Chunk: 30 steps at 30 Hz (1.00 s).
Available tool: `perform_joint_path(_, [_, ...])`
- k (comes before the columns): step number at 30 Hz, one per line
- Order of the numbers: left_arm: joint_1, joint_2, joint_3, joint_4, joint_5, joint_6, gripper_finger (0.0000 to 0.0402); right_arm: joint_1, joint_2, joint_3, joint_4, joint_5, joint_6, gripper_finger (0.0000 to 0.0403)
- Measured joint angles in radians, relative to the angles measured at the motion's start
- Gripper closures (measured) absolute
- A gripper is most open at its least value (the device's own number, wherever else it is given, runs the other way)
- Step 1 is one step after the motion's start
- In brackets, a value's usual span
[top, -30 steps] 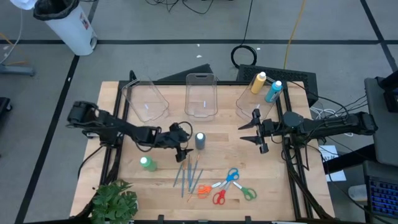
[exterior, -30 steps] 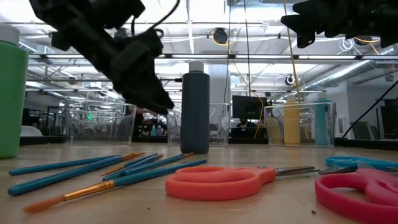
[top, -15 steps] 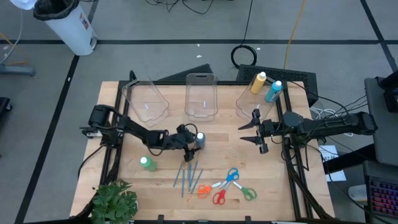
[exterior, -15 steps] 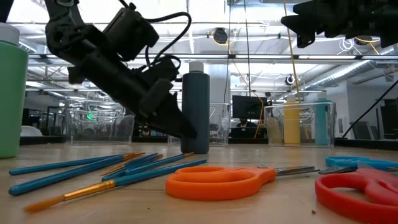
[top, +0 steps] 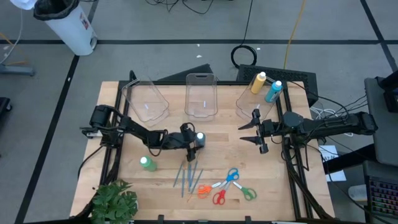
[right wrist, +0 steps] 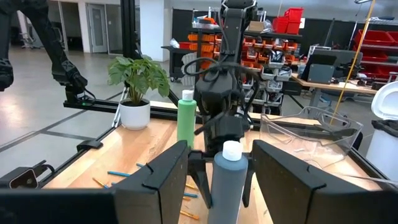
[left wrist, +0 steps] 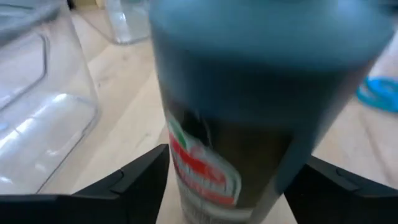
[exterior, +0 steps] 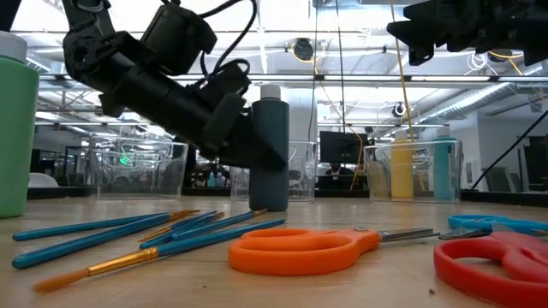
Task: Pick & Place Paint Supplies
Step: Put the blue paint bottle into the right transparent bin
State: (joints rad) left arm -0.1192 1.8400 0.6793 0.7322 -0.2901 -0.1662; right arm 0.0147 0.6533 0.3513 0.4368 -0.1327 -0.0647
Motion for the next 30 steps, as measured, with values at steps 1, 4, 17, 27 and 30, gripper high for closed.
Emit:
perform_joint_path(1, [0.000, 0.000, 0.001, 0.004, 0.000, -0.008, 0.0124, 0.000, 0.000, 0.000, -0.001, 0.000, 0.000, 0.0232])
perform_joint_path(4, [0.000, 0.000, 0.001, -0.021, 0.001, -0.019, 0.0131, 0.000, 0.000, 0.000, 0.000, 0.000, 0.019, 0.0232])
perform_joint_path(17, [0.000, 0.000, 0.001, -0.022, 0.002, 0.051, 0.0133, 0.000, 0.000, 0.000, 0.007, 0.000, 0.026, 0.0232])
perform_joint_path(27, [0.008, 0.000, 0.001, -0.025, -0.008, 0.004, 0.0151, 0.000, 0.000, 0.000, 0.007, 0.000, 0.028, 0.0232])
perform_joint_path(30, [0.008, 0.001, 0.013, -0.034, -0.028, -0.012, 0.0194, 0.000, 0.000, 0.000, 0.007, 0.000, 0.027, 0.0232])
